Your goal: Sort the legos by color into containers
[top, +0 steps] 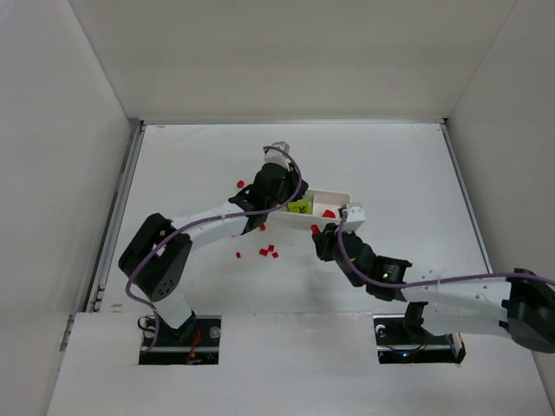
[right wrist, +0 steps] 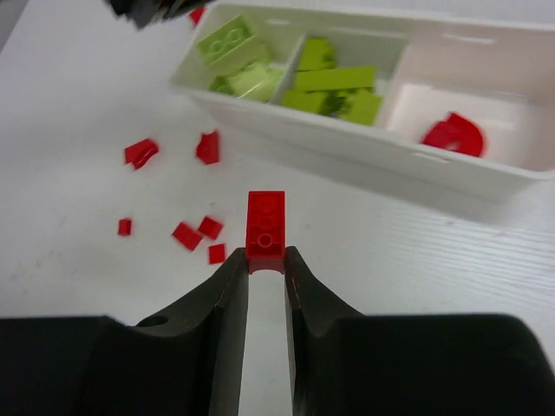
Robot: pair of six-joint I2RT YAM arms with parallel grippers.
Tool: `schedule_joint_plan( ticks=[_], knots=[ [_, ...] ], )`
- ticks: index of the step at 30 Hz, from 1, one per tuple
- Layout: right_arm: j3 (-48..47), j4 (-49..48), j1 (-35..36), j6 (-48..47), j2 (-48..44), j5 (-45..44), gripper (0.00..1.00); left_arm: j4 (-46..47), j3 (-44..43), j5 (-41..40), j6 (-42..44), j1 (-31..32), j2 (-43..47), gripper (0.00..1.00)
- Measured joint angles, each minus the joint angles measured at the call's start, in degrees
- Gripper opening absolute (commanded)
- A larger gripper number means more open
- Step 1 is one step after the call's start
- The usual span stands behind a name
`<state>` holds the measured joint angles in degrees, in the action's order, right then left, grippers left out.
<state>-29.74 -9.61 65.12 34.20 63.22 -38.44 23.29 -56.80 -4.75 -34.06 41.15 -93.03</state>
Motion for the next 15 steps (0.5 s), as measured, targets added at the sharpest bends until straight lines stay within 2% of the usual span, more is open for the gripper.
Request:
schedule_joint_plan(
  ticks=[8,11,15],
  knots=[
    [3.3,7.4,-13.9,2.2,-12.0,0.1,0.23,0.0,-7.6,2.8,-0.7,3.5,-9.7,0.13],
    [3.3,7.8,-17.7,2.3,-11.7,1.4,0.23,-0.1,-9.9,3.1,-0.8,4.4,-12.4,0.17],
    [3.0,7.6,-20.6,1.9,-8.4,3.2,0.23,-0.4,-11.6,3.0,-0.7,5.3,-14.6,0.28]
  ],
)
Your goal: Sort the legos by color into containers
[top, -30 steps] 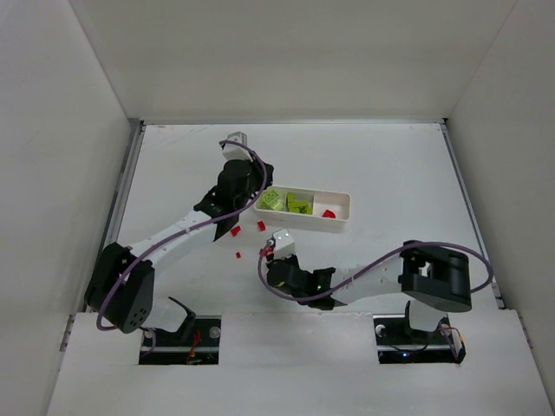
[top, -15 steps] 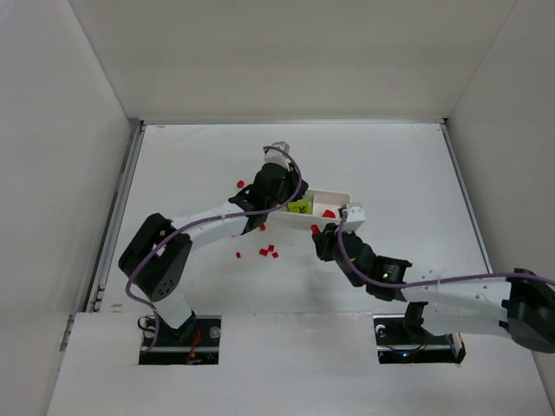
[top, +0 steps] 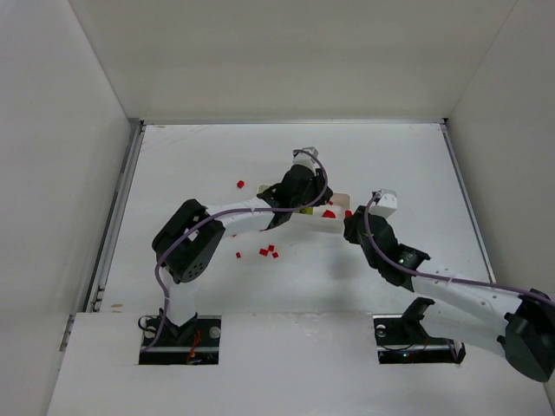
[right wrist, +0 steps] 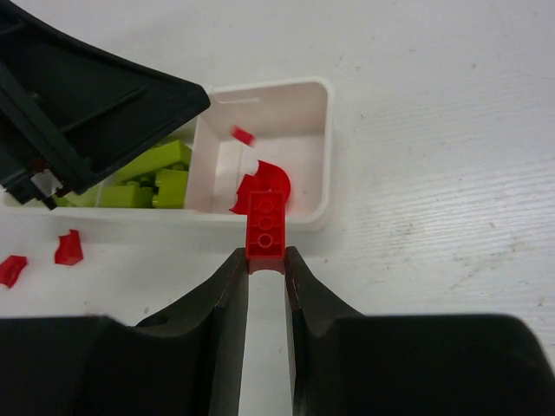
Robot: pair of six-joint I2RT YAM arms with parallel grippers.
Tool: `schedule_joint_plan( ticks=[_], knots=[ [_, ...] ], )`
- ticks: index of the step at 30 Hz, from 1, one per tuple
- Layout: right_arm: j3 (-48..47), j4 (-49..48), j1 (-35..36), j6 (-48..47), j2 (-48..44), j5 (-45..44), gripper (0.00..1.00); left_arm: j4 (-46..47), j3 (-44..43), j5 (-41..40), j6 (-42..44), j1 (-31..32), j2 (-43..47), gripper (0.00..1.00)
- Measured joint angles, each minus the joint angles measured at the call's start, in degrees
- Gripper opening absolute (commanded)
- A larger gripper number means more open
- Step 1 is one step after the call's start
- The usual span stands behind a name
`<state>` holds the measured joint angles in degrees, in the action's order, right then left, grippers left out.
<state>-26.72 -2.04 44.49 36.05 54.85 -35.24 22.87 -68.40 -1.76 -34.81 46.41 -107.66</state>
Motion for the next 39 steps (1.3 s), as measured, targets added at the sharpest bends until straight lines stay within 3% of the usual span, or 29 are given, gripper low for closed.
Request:
schedule_joint_plan(
  ticks=[4,10,16,22,25,31,39],
  knots=[
    [-1.9,-0.3,-2.3,-0.9,5.0,2.0,0.23,-0.8,0.0,-0.1,0.0,0.0,-0.2,0.33],
    [-6.2,-3.6,-4.1,-2.5,12.0,3.8,0.23,-0.9,1.5,-1.0,0.1,-1.6,1.3,0.29],
    [-11.5,-7.0,-5.6,-4.5,22.0,5.1,0.27,-1.7,7.5,-4.4,1.3,-9.0,10.0,0.28],
    [-13.8,-7.8,-7.5,-5.7,26.6,6.1,0.47,-1.7,11.5,-10.9,2.4,-19.7,14.0,0.29],
    [-15.1,-7.9,-7.7,-6.8,27.1,6.3,0.52,-2.9,12.4,-13.9,3.1,-22.9,13.3,0.29],
    [-14.9,-8.8,-7.0,-7.1,25.0,6.3,0.52,-3.5,12.0,-16.3,4.4,-24.8,9.4,0.32],
    [-10.2,-9.6,-1.0,-6.4,17.7,6.3,0.52,-6.3,8.0,-16.5,4.9,-25.2,1.3,0.34]
  ],
)
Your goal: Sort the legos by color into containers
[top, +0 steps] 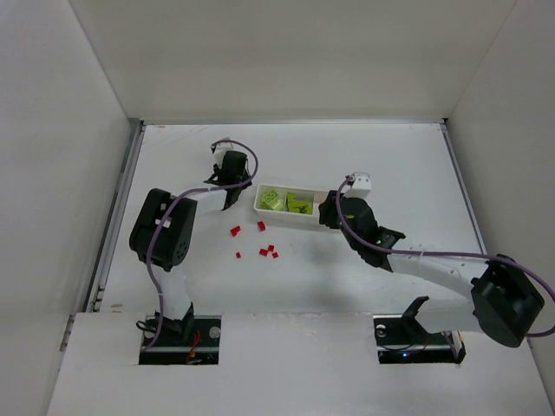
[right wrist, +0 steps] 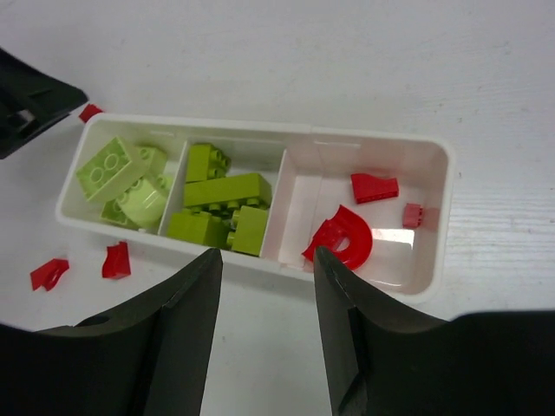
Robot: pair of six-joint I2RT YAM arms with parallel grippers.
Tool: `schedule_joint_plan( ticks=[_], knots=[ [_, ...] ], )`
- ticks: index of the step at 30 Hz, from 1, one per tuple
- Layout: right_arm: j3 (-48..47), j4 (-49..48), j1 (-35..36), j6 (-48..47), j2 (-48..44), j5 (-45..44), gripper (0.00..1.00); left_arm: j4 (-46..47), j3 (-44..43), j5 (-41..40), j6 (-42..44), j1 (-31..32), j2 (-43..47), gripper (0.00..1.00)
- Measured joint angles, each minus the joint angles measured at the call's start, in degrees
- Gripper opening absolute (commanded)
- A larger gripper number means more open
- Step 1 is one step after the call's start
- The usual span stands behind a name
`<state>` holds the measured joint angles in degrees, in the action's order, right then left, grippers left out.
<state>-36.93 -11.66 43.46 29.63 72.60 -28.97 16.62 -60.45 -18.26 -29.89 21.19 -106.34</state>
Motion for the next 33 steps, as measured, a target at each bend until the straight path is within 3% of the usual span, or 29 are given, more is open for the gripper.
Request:
schedule_joint_plan(
  ticks=[8,19,22,28,33],
  knots=[
    [3.0,-0.4,6.4,1.3,-3.9,-0.7,0.52,-1.1,-3.8,-0.1,0.9,-0.3,-4.2,0.34],
    [3.1,-0.5,12.9,3.1,-1.5,-1.4,0.52,-2.3,-4.9,-0.5,1.5,-0.3,-6.5,0.32],
    [2.9,-0.8,14.3,3.5,0.8,-1.4,0.52,-2.3,-5.0,-0.8,1.6,-0.3,-6.8,0.3],
    [-0.1,-2.2,17.3,3.3,8.9,-1.0,0.58,-2.1,-5.6,-1.2,1.6,-0.3,-7.3,0.14],
    [-5.6,-5.3,19.1,1.4,18.3,-0.2,0.62,0.2,-3.2,-1.2,1.1,-0.2,-6.1,0.12]
  ],
)
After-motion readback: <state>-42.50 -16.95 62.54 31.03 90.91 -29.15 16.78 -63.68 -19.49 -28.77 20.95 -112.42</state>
